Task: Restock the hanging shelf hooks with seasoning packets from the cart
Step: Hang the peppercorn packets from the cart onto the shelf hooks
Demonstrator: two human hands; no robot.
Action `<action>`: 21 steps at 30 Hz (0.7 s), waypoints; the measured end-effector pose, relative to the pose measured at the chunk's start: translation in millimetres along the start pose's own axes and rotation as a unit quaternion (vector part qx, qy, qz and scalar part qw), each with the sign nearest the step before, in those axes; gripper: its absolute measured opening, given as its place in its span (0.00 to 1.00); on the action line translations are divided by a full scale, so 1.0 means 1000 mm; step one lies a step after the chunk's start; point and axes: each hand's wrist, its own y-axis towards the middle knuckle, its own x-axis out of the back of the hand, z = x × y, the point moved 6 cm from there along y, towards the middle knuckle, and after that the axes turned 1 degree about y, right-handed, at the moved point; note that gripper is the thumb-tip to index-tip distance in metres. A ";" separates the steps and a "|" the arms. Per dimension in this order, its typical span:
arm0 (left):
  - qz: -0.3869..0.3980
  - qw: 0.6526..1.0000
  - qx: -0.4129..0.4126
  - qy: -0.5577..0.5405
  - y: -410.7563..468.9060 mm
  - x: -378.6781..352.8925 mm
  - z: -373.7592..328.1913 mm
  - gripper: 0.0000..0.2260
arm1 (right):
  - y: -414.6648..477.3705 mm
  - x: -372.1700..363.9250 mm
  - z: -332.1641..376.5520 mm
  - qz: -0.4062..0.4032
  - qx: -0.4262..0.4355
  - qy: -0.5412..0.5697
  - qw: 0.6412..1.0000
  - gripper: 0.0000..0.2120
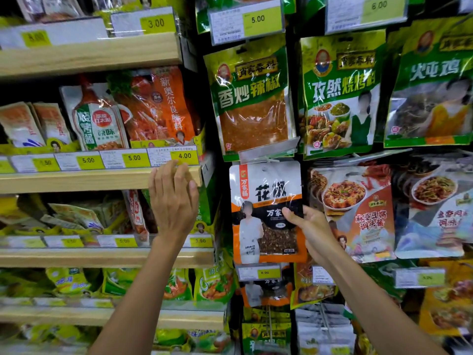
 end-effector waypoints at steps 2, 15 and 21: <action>0.001 1.000 0.001 0.003 0.000 0.000 0.000 0.13 | 0.006 -0.002 0.000 -0.011 -0.007 -0.010 1.000 0.04; 0.044 0.999 -0.002 0.005 0.003 0.009 -0.002 0.13 | 0.056 -0.005 -0.002 -0.124 0.015 -0.117 0.985 0.16; 0.067 0.998 0.003 -0.016 0.003 0.017 -0.007 0.14 | 0.047 -0.002 0.001 -0.175 0.009 -0.240 0.955 0.21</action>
